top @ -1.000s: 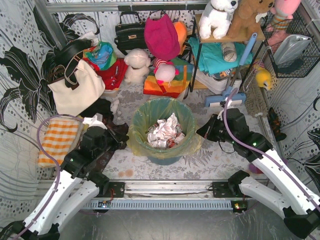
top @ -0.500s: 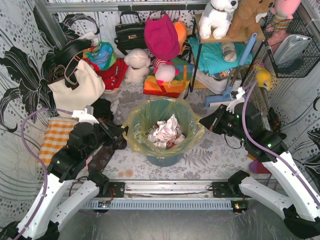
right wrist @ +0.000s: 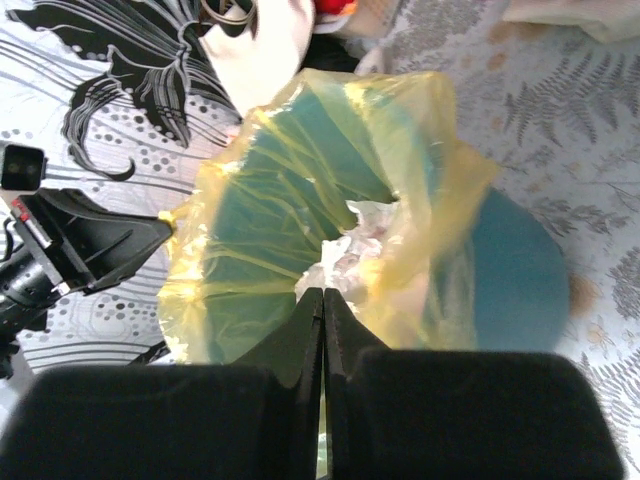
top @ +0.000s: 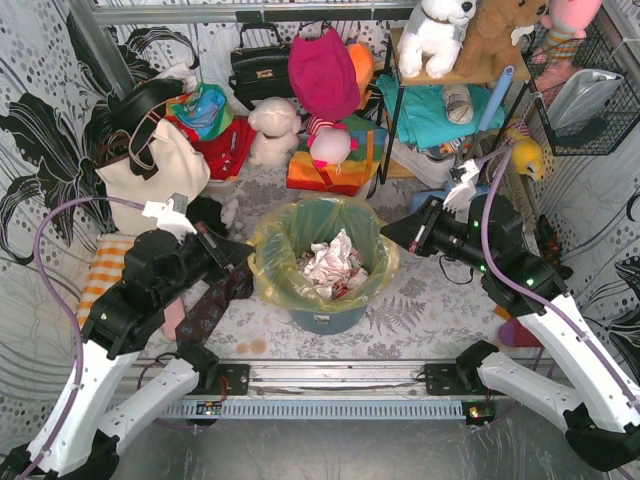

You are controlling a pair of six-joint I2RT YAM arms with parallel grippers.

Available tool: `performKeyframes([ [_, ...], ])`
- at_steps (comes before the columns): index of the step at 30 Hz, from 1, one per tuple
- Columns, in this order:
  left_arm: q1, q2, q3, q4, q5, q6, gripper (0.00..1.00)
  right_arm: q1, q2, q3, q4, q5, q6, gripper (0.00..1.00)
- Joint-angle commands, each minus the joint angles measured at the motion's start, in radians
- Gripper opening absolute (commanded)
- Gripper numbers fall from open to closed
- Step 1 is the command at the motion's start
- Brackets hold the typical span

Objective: Tie the trash bag

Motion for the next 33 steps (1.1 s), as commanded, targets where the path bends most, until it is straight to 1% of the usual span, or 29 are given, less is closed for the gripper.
performKeyframes([
  [1,0.004,0.031,0.048,0.076,0.108,0.019,0.00,-0.005,0.019,0.037,0.142,-0.076,0.015,0.00],
  [6,0.005,0.069,0.051,0.122,0.174,0.018,0.00,-0.004,0.067,0.051,0.236,-0.114,0.032,0.00],
  [8,0.004,0.087,0.052,0.122,0.179,0.022,0.00,-0.005,0.090,0.068,0.237,-0.127,0.038,0.00],
  [10,0.004,0.105,0.053,0.113,0.184,0.026,0.00,-0.005,0.110,0.108,0.147,-0.096,0.023,0.00],
  [14,0.004,0.118,0.063,0.096,0.198,0.031,0.00,-0.005,0.118,0.212,-0.179,0.125,-0.071,0.00],
  [15,0.004,0.119,0.069,0.094,0.199,0.032,0.00,-0.004,0.111,0.224,-0.235,0.176,-0.084,0.03],
  [17,0.004,0.113,0.080,0.093,0.207,0.033,0.00,-0.005,0.091,0.228,-0.314,0.242,-0.096,0.13],
  [19,0.004,0.109,0.091,0.088,0.214,0.030,0.00,-0.005,0.066,0.216,-0.369,0.281,-0.099,0.28],
  [22,0.005,0.101,0.099,0.074,0.229,0.024,0.00,-0.005,0.022,0.179,-0.417,0.310,-0.095,0.41],
  [24,0.005,0.096,0.095,0.069,0.245,0.021,0.00,-0.005,0.001,0.136,-0.432,0.315,-0.083,0.44],
  [28,0.004,0.094,0.090,0.042,0.258,0.022,0.00,-0.004,-0.032,0.053,-0.414,0.285,-0.050,0.44],
  [33,0.004,0.083,0.094,-0.028,0.216,0.029,0.00,-0.005,-0.045,-0.075,-0.258,0.174,-0.012,0.46],
])
